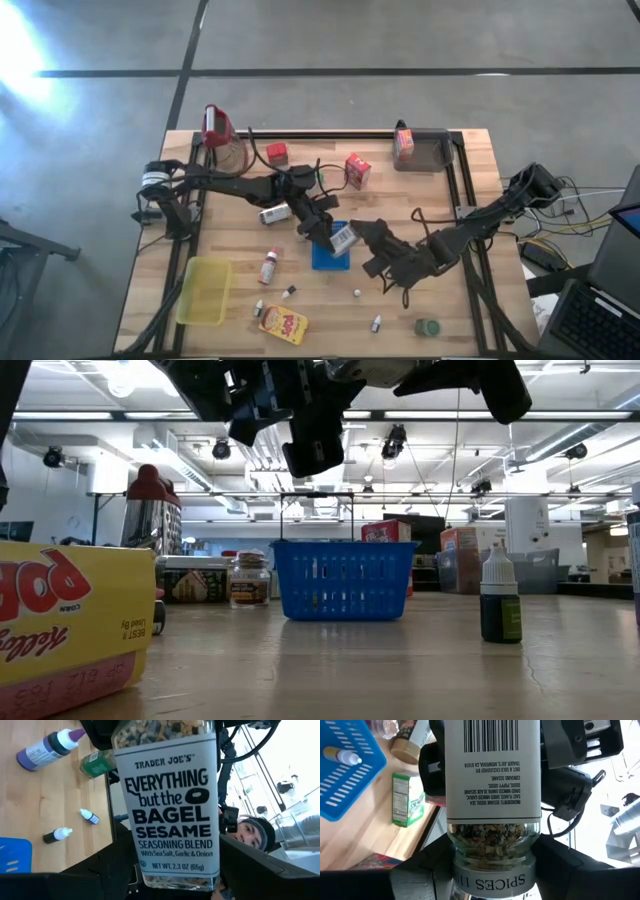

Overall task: Pick & Place Kitchen Items
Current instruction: Put the white seasoning bottle into the yellow bin

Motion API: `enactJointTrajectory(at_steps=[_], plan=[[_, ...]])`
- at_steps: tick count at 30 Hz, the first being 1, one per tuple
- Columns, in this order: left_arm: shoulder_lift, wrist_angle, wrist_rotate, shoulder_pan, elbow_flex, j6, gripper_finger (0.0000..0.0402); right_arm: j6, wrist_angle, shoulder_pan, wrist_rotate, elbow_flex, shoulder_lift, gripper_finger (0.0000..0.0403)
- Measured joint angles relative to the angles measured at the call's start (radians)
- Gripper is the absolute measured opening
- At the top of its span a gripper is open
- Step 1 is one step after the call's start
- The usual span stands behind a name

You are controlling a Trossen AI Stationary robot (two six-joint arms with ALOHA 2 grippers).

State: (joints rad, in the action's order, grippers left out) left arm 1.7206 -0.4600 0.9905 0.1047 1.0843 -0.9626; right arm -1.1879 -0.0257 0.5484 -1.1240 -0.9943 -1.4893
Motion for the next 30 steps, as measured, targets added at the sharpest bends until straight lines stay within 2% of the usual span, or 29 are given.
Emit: enactJointTrajectory(at_steps=[7,11,17,25,30], plan=[[-0.001,-0.003,0.005,-0.002,0.000,-0.006,0.0275,-0.001,0.007,-0.016,0.012,0.000,-0.001,0.0201],[-0.001,-0.002,0.007,-0.006,0.012,-0.008,0.0275,0.002,0.019,-0.035,0.069,0.000,-0.001,0.0200],[-0.001,0.002,0.037,-0.011,0.036,-0.011,0.0273,-0.008,0.043,-0.048,0.069,0.000,-0.001,0.0203],[0.000,-0.003,0.049,-0.013,0.027,-0.031,0.0235,-0.033,0.046,-0.047,0.073,-0.001,0.000,0.0204],[0.000,0.000,0.051,-0.014,0.025,-0.034,0.0227,-0.034,0.043,-0.047,0.073,-0.001,0.000,0.0205]])
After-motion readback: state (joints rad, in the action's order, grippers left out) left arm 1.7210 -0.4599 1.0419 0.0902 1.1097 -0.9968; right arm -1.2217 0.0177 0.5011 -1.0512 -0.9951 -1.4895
